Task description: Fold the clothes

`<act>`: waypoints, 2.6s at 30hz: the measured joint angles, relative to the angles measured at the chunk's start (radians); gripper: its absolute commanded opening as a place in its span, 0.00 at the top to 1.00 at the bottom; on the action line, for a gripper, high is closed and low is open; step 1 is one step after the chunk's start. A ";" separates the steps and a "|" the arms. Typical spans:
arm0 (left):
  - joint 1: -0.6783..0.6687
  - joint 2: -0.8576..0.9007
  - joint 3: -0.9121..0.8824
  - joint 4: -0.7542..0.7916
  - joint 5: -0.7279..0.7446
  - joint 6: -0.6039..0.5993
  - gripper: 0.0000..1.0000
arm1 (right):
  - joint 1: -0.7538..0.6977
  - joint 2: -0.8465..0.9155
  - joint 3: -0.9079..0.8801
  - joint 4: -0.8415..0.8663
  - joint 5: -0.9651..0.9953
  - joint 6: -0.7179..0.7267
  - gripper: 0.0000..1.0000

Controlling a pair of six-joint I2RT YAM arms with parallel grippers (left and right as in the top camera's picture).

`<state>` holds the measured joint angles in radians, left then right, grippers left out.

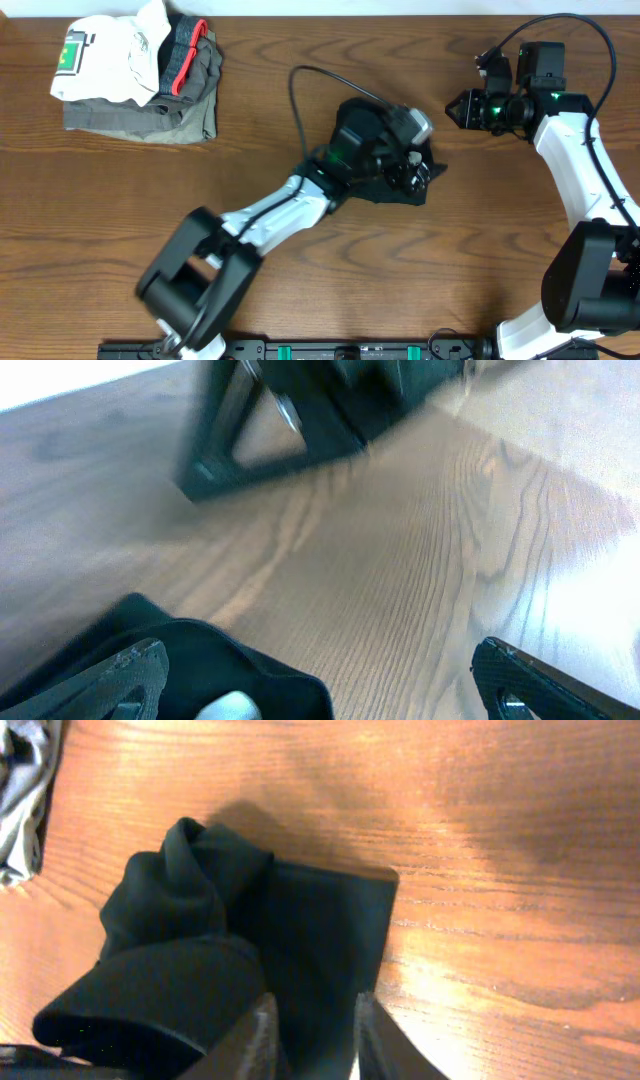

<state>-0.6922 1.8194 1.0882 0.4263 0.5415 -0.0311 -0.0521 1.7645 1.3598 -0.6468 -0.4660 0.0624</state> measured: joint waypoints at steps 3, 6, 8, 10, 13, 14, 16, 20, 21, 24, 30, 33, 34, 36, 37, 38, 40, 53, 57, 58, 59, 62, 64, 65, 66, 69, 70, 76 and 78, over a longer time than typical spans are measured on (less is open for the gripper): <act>0.067 -0.103 0.000 -0.075 0.000 -0.037 0.02 | 0.005 0.010 -0.001 -0.025 0.004 -0.021 0.62; 0.162 -0.216 0.002 -0.175 -0.003 -0.057 0.02 | 0.019 0.013 -0.002 -0.040 0.002 -0.064 0.50; 0.220 -0.272 0.003 -0.251 -0.006 -0.067 0.02 | 0.031 0.013 -0.002 -0.045 -0.001 -0.096 0.43; 0.277 -0.316 0.004 -0.319 -0.008 -0.073 0.02 | 0.048 0.013 -0.002 -0.055 -0.005 -0.138 0.39; 0.347 -0.346 0.005 -0.399 -0.011 -0.078 0.02 | 0.077 0.013 -0.002 -0.074 -0.006 -0.203 0.36; 0.365 -0.347 0.005 -0.421 -0.011 -0.078 0.02 | 0.090 0.013 -0.002 -0.079 -0.005 -0.227 0.36; 0.393 -0.347 0.005 -0.461 -0.011 -0.077 0.02 | 0.113 0.014 -0.002 -0.084 -0.005 -0.260 0.36; 0.409 -0.347 0.005 -0.496 -0.014 -0.069 0.02 | 0.151 0.040 -0.002 -0.064 0.008 -0.306 0.63; 0.409 -0.347 0.005 -0.502 -0.014 -0.068 0.02 | 0.159 0.053 -0.002 -0.054 0.014 -0.314 0.78; 0.409 -0.347 0.005 -0.509 -0.014 -0.063 0.02 | 0.171 0.103 -0.003 -0.020 0.029 -0.320 0.99; 0.409 -0.347 0.005 -0.543 -0.019 -0.030 0.02 | 0.159 0.129 0.002 0.019 0.043 -0.292 0.99; 0.409 -0.346 0.005 -0.555 -0.030 -0.020 0.02 | 0.129 0.129 0.012 0.019 0.045 -0.270 0.99; 0.409 -0.346 0.005 -0.555 -0.033 -0.019 0.02 | 0.113 0.129 0.015 0.018 0.043 -0.265 0.99; 0.409 -0.346 0.005 -0.555 -0.037 -0.017 0.02 | 0.081 0.129 0.018 0.012 0.044 -0.256 0.99; 0.409 -0.346 0.005 -0.555 -0.040 -0.017 0.02 | 0.063 0.129 0.018 0.008 0.044 -0.253 0.99; 0.409 -0.345 0.005 -0.555 -0.045 -0.017 0.02 | 0.047 0.132 0.018 0.008 0.044 -0.251 0.99; 0.409 -0.344 0.005 -0.556 -0.048 -0.016 0.02 | 0.021 0.150 0.021 0.010 0.045 -0.251 0.99; 0.409 -0.335 0.005 -0.576 -0.055 0.013 0.02 | -0.003 0.316 0.045 -0.051 0.048 -0.242 0.57; 0.409 -0.335 0.005 -0.576 -0.075 0.015 0.02 | -0.011 0.265 0.086 -0.116 0.057 -0.240 0.71; 0.409 -0.335 0.005 -0.576 -0.081 0.017 0.02 | -0.013 0.241 0.101 -0.124 0.058 -0.239 0.76; 0.409 -0.335 0.005 -0.577 -0.088 0.018 0.02 | -0.013 0.208 0.118 -0.129 0.060 -0.238 0.81; 0.409 -0.335 0.005 -0.576 -0.104 0.024 0.02 | -0.010 0.103 0.160 -0.131 0.058 -0.234 0.90; 0.409 -0.335 0.005 -0.576 -0.110 0.028 0.02 | -0.007 0.044 0.178 -0.131 0.053 -0.234 0.98; 0.409 -0.335 0.005 -0.577 -0.116 0.028 0.02 | -0.002 0.018 0.184 -0.130 0.050 -0.236 0.99; 0.409 -0.335 0.005 -0.577 -0.123 0.029 0.02 | 0.004 0.004 0.186 -0.130 0.046 -0.233 0.99; 0.409 -0.335 0.005 -0.576 -0.139 0.029 0.02 | 0.050 -0.002 0.188 -0.130 0.034 -0.231 0.99; 0.409 -0.335 0.005 -0.576 -0.143 0.029 0.02 | 0.071 0.009 0.188 -0.129 0.031 -0.231 0.99; 0.409 -0.335 0.005 -0.577 -0.157 0.029 0.02 | 0.178 0.111 0.187 -0.113 0.013 -0.231 0.99; 0.409 -0.335 0.005 -0.578 -0.160 0.029 0.02 | 0.201 0.162 0.187 -0.110 0.010 -0.231 0.99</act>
<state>-0.2832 1.4849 1.0927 -0.1520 0.3817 -0.0025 0.1486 1.9266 1.5471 -0.7570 -0.4561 -0.1684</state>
